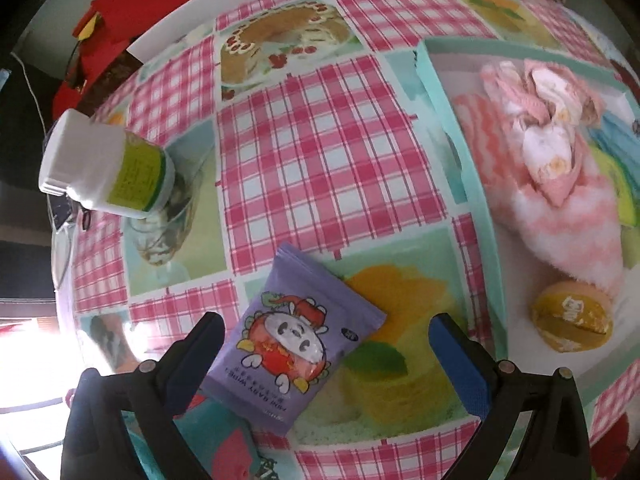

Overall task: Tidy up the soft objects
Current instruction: 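Close right tool on purple wipes pack while left tool holds red scrunchie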

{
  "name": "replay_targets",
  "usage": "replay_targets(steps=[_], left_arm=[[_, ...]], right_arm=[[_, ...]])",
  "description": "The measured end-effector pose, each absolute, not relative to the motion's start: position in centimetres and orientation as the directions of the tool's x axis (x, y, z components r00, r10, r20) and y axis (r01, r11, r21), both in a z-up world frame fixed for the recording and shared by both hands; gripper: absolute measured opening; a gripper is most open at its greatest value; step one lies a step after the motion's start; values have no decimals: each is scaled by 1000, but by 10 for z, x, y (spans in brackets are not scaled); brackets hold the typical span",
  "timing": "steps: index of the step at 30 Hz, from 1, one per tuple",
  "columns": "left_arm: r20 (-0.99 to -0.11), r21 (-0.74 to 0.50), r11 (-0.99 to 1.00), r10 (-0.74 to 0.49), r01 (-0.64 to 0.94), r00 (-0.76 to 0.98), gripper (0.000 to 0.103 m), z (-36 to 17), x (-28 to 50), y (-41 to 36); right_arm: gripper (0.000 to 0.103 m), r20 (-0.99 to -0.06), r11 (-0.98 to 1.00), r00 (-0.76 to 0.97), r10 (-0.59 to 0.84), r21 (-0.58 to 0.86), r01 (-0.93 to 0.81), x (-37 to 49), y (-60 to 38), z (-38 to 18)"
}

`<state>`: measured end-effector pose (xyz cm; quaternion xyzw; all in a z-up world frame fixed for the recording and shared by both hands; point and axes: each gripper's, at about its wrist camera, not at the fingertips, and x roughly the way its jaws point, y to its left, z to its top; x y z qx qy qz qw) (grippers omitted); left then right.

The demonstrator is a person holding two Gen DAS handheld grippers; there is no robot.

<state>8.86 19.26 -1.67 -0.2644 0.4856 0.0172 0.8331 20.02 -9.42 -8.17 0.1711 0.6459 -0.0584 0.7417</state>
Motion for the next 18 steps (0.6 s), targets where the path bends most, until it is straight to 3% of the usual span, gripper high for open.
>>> replay_targets(steps=[18], left_arm=[[-824,-428,859,-244,-280,511,33,-26,92,187]], right_arm=[[103,-983,955,176,53,102,278,212,-54,-98]])
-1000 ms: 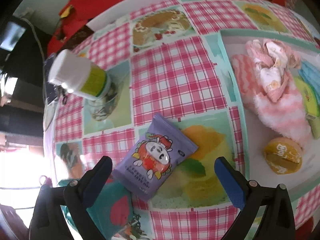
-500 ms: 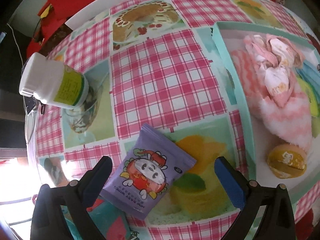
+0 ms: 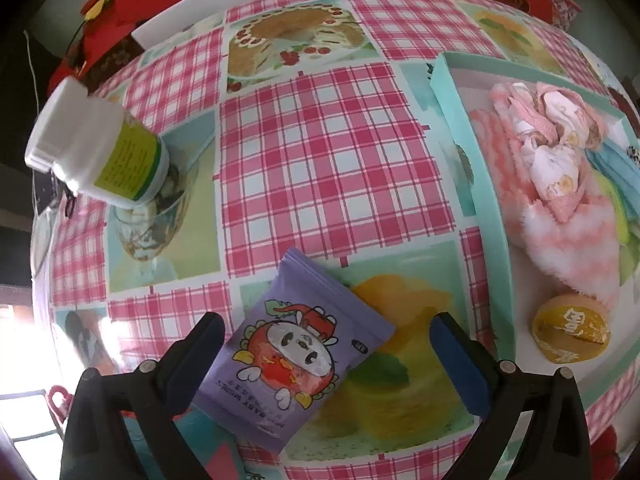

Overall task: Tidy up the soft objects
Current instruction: 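Close right tool on purple wipes pack while left tool holds red scrunchie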

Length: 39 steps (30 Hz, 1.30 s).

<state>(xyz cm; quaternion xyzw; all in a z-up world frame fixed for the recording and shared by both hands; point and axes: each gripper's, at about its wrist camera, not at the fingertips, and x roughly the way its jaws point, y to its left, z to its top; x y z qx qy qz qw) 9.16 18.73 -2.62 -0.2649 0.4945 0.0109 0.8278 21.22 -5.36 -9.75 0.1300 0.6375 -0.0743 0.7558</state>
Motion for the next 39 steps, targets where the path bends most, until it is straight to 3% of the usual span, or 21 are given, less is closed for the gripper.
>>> replay_targets(steps=[4,9,25,33,39], left_arm=[[-824,-429,860,-248,-277,509,33,-28,91,186],[-825,-432,858,-251,-278,506,33,-30,92,185],[-826,-440,850,-255,-291,502,34,-34,93,188],[-825,-442,848,-256,-292,503,34,-33,93,190],[-825,-443,848,-258,-292,503,34,-32,93,191]], right_arm=[[103,-981,953,185,55,106,282,213,-51,-99],[103,-981,975,189,-31,12,222,208,-31,-107],[103,-983,970,183,-20,25,241,195,-43,-101],[77,-979,965,201,-38,17,263,178,-57,-90],[69,-976,965,216,-12,45,257,158,-68,-84]])
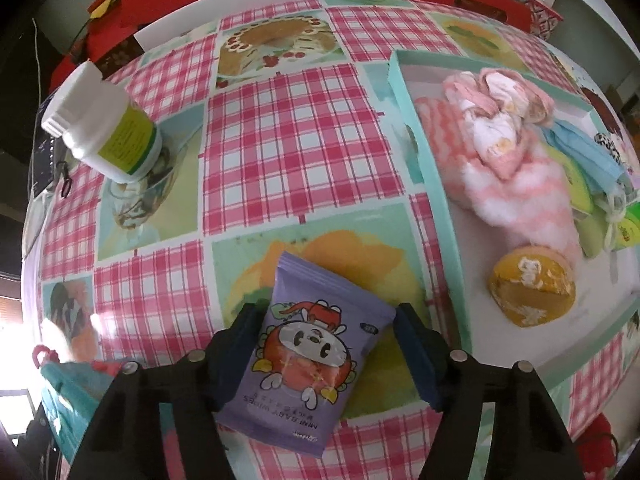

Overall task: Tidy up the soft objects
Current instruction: 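Close right tool on purple wipes pack while left tool holds red scrunchie, then carry red scrunchie with left tool while right tool carries purple pack to tray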

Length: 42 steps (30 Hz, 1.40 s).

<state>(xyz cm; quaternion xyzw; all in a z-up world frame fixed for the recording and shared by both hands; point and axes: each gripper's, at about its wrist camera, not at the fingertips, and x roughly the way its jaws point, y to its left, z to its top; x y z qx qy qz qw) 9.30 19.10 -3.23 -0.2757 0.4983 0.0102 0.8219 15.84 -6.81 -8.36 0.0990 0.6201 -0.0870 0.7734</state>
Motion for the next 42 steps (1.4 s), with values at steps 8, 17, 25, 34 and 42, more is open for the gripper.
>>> replay_targets(steps=[8,17,25,34,42], left_arm=[[-821,-443,850,-257,-286,509,34,-28,92,190],[-809,-441,857,-252,-267,531,34,-13,89,185],[-794,-434,869,-246,-236,556,34,10,83,176],[-779,-417,886,-233,-204,582,34,40,72,161],[-767,-394,909,-246,-133,592,34,67,64,129]], right_arm=[[63,-974,965,225,38,94,245,137,-85,-77],[62,-962,957,262,82,149,247,122,-106,-51],[62,-946,959,309,93,169,229,101,-119,-13],[62,-936,956,340,96,181,231,88,-130,8],[62,-919,948,380,108,210,238,75,-152,25]])
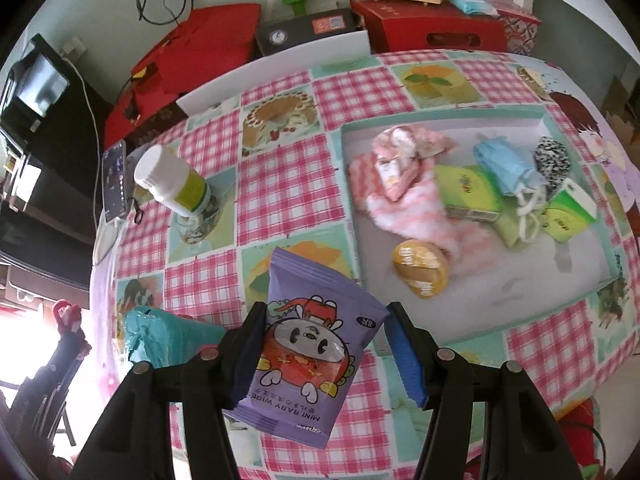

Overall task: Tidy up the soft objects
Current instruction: 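Carry red scrunchie with left tool while right tool carries purple pack to tray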

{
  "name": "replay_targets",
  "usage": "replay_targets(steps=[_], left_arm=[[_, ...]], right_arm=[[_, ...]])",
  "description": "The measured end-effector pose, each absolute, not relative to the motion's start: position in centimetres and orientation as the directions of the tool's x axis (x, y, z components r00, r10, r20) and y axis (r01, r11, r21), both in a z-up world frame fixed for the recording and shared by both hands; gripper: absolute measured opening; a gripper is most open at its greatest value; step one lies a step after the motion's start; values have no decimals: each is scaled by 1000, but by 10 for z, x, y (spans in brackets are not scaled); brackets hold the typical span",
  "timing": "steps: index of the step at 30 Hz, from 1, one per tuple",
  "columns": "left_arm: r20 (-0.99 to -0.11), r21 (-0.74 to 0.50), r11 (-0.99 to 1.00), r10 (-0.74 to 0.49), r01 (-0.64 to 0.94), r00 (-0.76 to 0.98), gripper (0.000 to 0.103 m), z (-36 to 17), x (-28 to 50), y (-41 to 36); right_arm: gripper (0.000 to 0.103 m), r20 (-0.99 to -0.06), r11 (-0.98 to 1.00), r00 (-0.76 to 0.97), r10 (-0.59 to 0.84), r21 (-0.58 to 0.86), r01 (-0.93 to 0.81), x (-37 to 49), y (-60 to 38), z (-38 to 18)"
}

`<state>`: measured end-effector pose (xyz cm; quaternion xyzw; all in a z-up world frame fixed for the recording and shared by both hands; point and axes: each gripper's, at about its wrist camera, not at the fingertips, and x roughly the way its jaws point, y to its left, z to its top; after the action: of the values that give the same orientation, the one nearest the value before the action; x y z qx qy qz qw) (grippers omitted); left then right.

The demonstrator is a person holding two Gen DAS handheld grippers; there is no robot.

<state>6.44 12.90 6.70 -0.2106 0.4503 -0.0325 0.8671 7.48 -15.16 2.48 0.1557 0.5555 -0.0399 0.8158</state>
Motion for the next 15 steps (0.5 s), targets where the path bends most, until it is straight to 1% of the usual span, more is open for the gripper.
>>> replay_targets(steps=[7,15], left_arm=[[-772,-365,931,-292,-18,565,34,76,65,71],[-808,-313,937,-350,158,473,34,57,75,-25]], right_arm=[[63,-915,937,399,59,189,295,64,-202,33],[63,-922,928,384,-43,105,358,65,-265,23]])
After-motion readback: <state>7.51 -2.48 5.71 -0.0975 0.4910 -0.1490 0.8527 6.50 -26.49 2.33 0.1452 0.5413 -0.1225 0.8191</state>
